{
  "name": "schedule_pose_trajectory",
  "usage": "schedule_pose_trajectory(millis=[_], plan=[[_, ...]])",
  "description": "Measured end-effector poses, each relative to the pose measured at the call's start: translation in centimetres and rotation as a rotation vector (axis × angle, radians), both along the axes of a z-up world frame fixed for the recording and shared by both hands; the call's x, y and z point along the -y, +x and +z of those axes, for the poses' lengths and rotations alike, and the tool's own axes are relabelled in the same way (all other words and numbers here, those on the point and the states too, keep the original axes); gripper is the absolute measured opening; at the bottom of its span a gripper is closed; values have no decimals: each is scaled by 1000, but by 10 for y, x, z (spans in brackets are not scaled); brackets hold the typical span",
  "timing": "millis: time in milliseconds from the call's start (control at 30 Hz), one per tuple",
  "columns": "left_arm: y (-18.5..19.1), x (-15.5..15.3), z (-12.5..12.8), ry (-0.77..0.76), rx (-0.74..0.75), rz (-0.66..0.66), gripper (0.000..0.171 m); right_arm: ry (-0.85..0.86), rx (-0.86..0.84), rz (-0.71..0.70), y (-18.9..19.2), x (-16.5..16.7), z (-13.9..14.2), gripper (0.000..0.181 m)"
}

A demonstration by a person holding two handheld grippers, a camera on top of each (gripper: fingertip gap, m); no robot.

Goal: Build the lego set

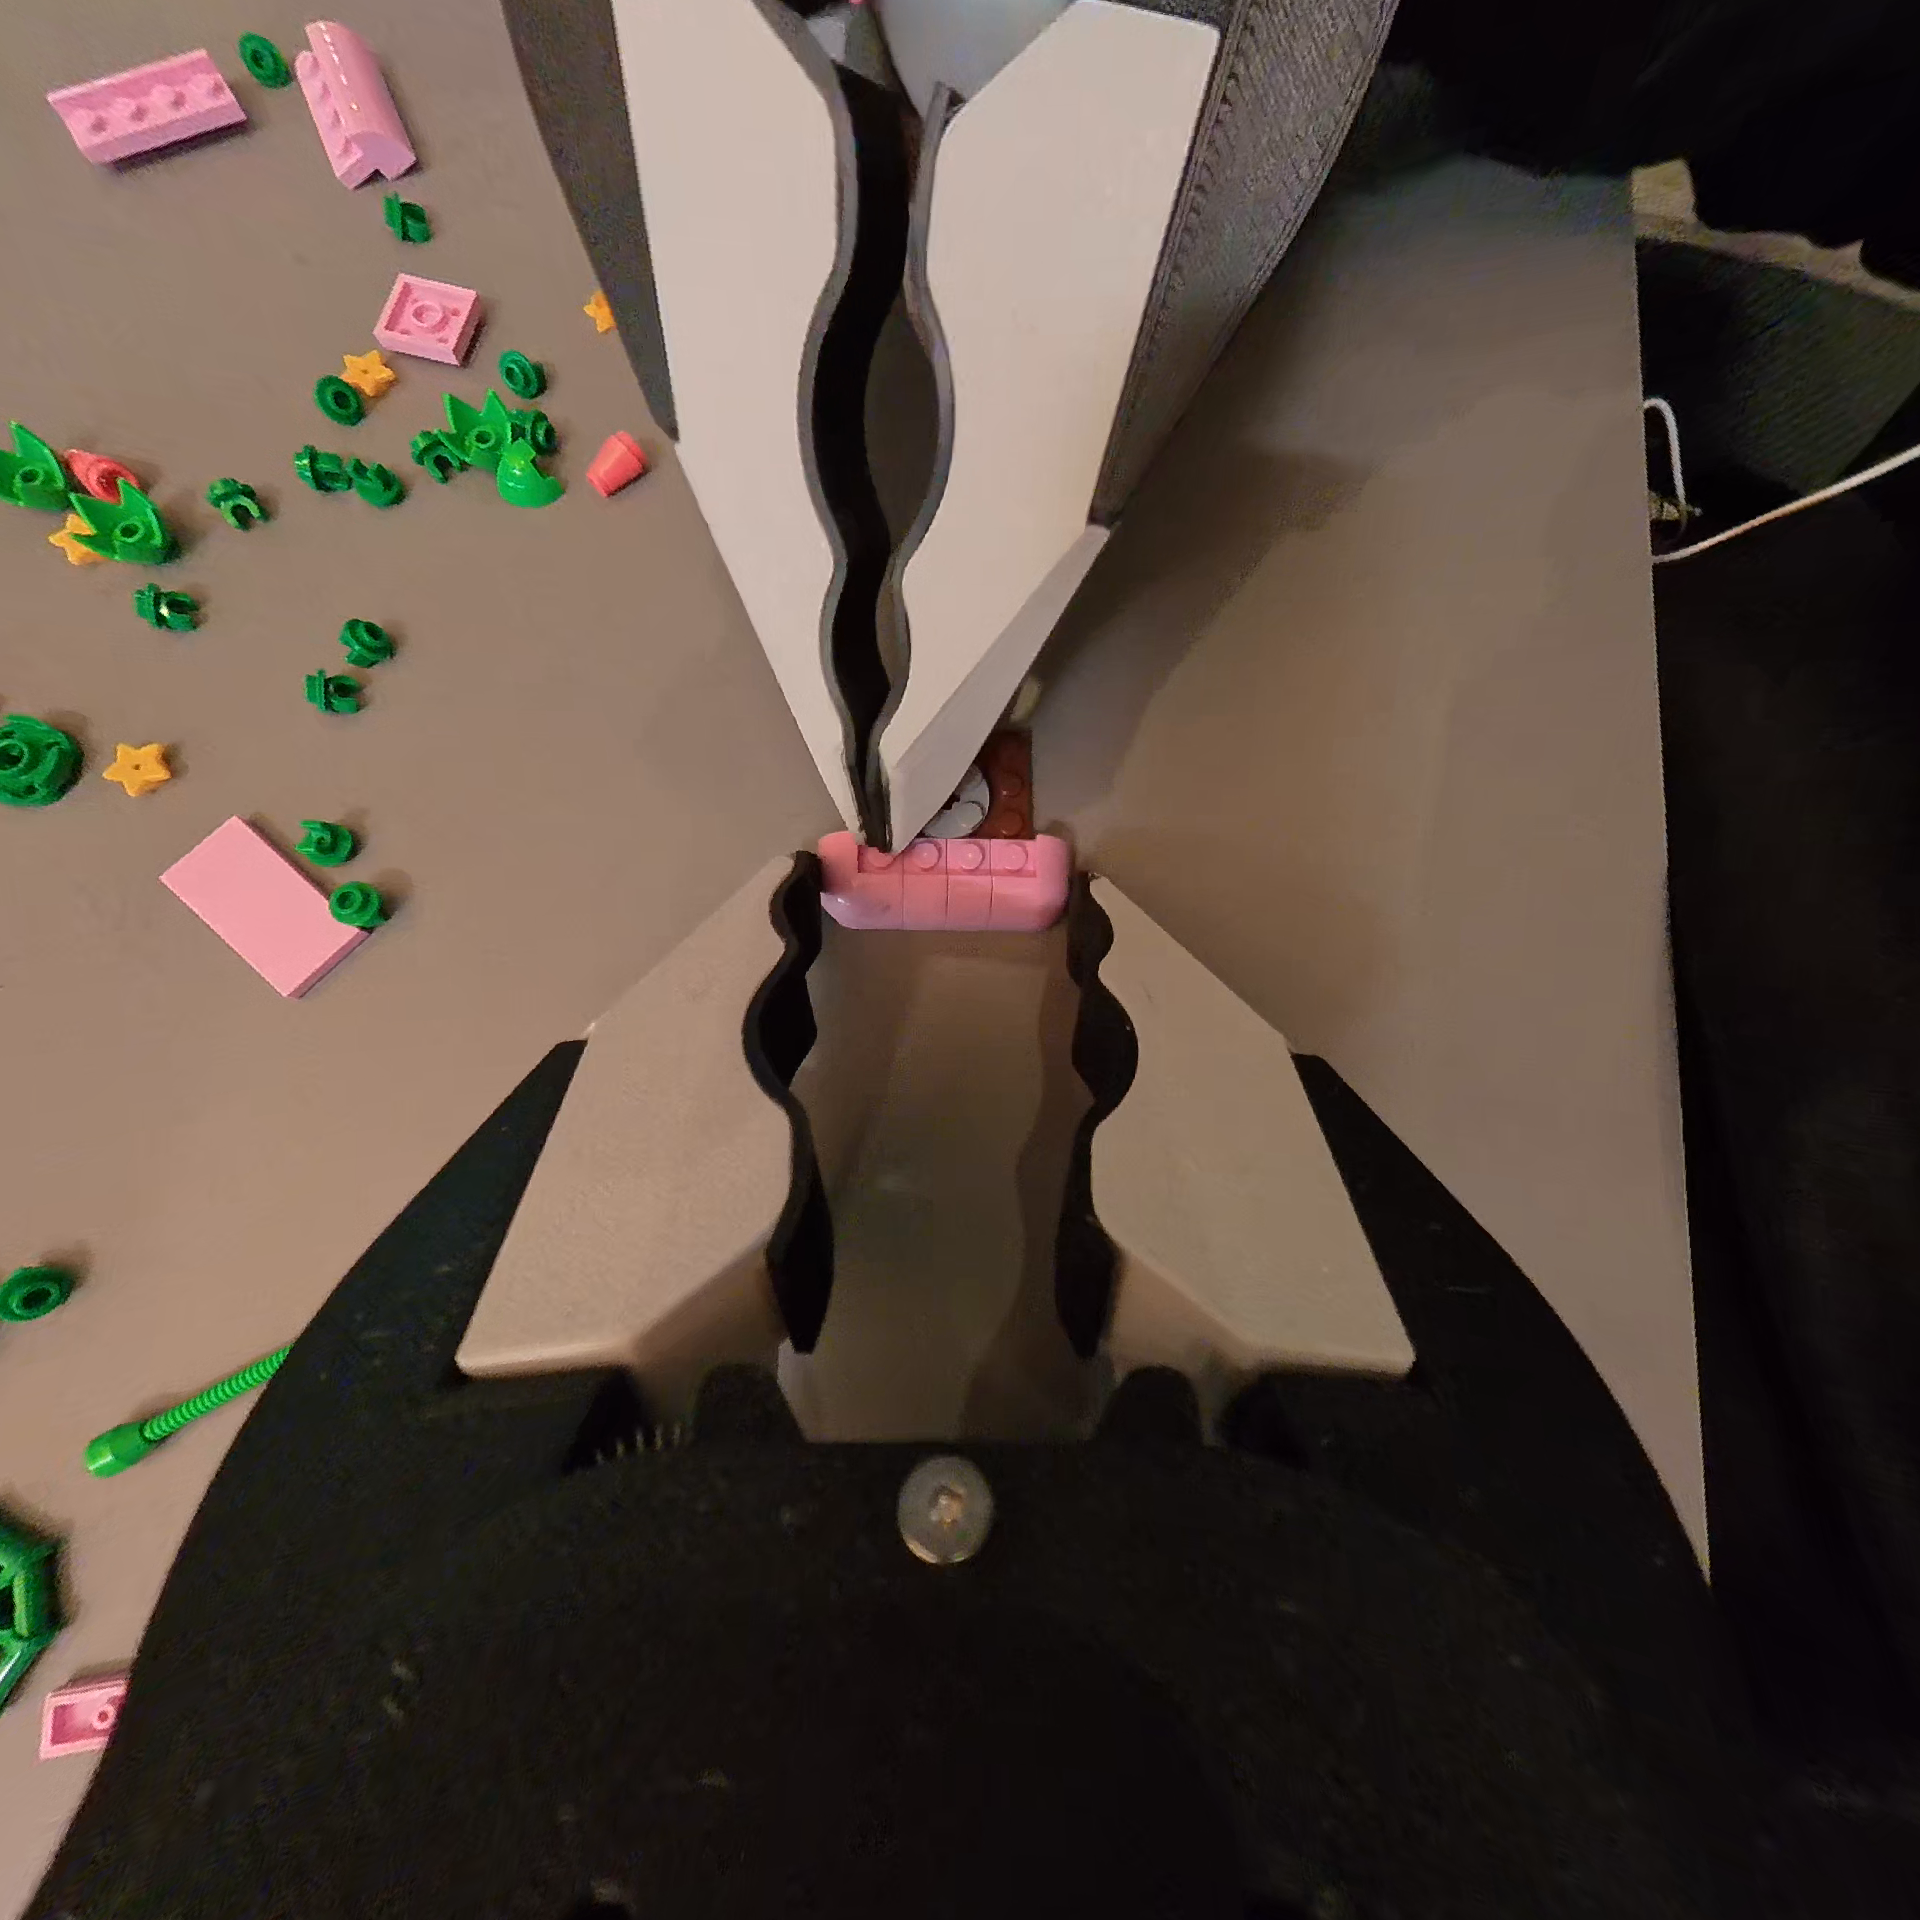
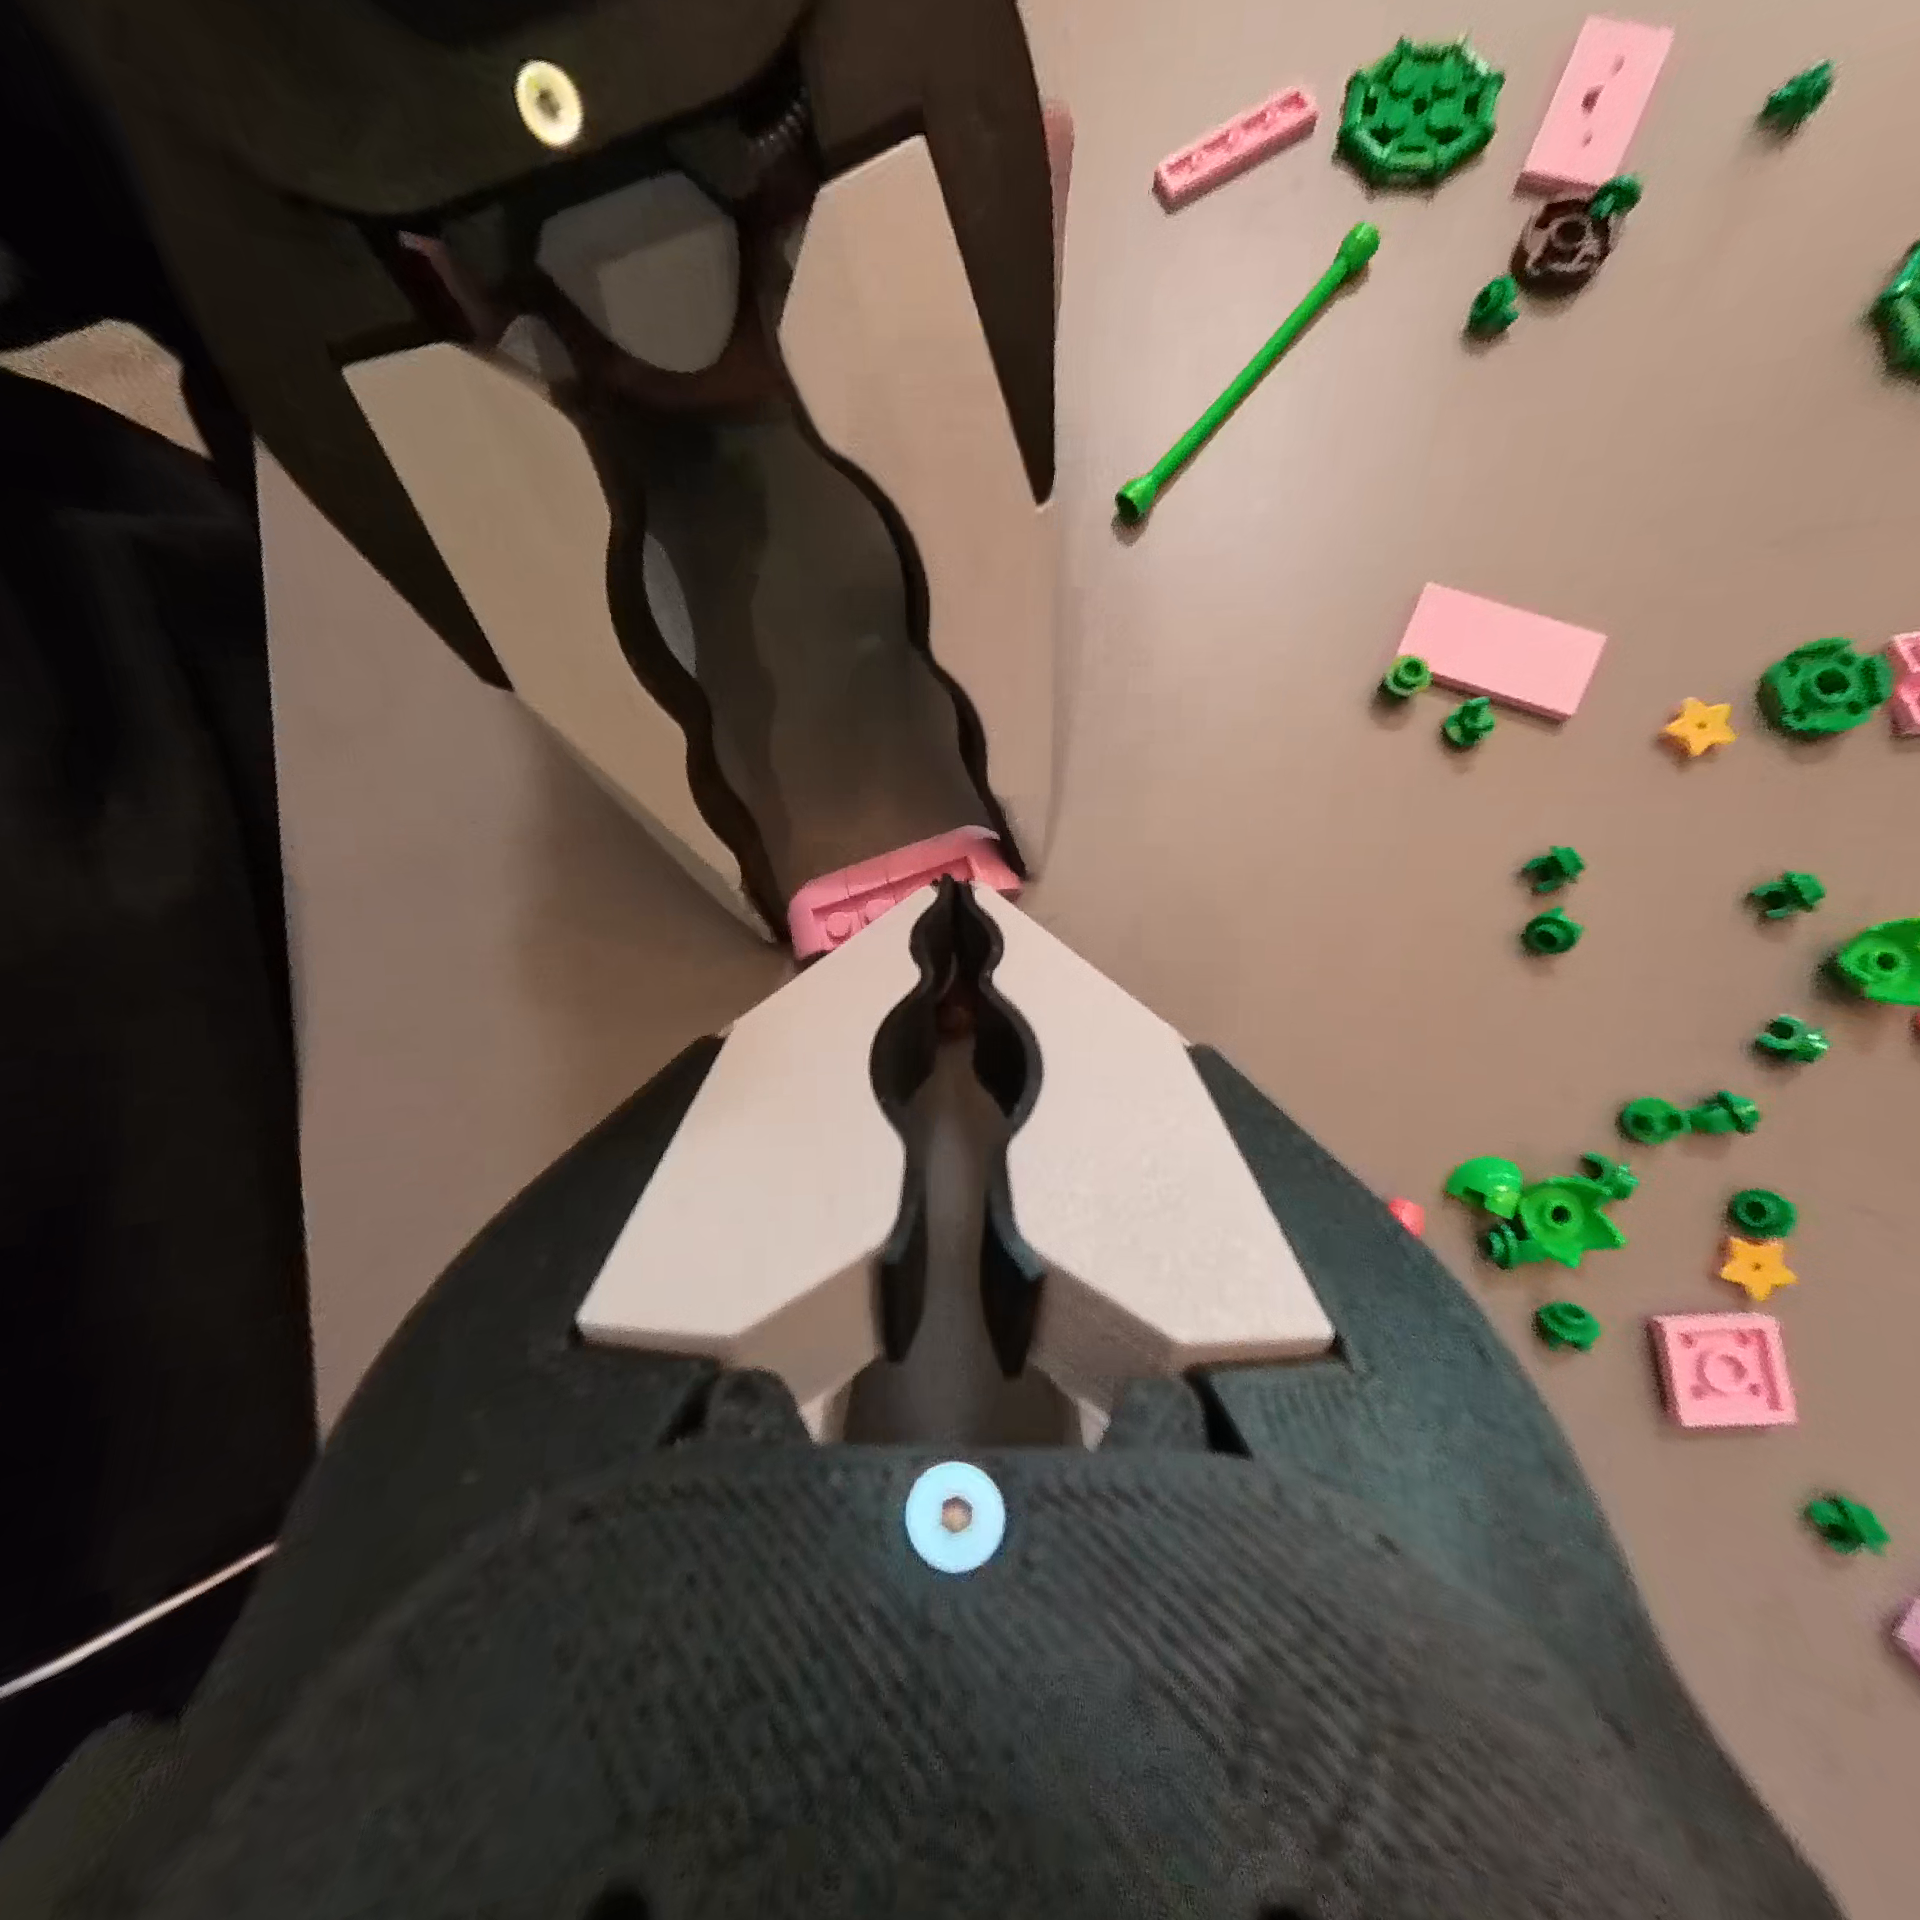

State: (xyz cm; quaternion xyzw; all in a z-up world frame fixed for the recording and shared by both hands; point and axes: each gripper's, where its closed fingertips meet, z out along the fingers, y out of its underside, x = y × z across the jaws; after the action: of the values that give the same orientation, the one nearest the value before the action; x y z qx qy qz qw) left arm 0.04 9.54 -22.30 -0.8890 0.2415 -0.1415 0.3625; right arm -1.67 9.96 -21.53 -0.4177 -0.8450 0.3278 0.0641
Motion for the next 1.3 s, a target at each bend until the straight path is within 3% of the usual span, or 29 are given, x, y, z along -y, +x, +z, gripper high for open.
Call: schedule_pose_trajectory(millis=[167, 300, 533, 667, 933, 1167, 1300], plan=[[0, 0, 0, 2, -2, 0, 45, 171, 74, 15, 0, 0, -1, 0], [0, 0, 0, 5, -7, 0, 45, 184, 62, 13, 0, 1, -1, 0], [0, 1, -1, 11, -22, -11, 46, 140, -152, -6, -6, -3, 9, 0], [0, 1, 0, 5, -13, -8, 45, 80, -224, -3, -7, -5, 19, 11], [1, 2, 0, -4, 13, -18, 44, 31, -130, 73, 13, 5, -5, 55], [-3, -1, 2, -10, 34, 17, 45, 35, -145, 10, 19, 1, -5, 51], [-13, -2, 2, -9, 38, 50, 53, 76, -162, -45, 20, -3, -6, 46]])
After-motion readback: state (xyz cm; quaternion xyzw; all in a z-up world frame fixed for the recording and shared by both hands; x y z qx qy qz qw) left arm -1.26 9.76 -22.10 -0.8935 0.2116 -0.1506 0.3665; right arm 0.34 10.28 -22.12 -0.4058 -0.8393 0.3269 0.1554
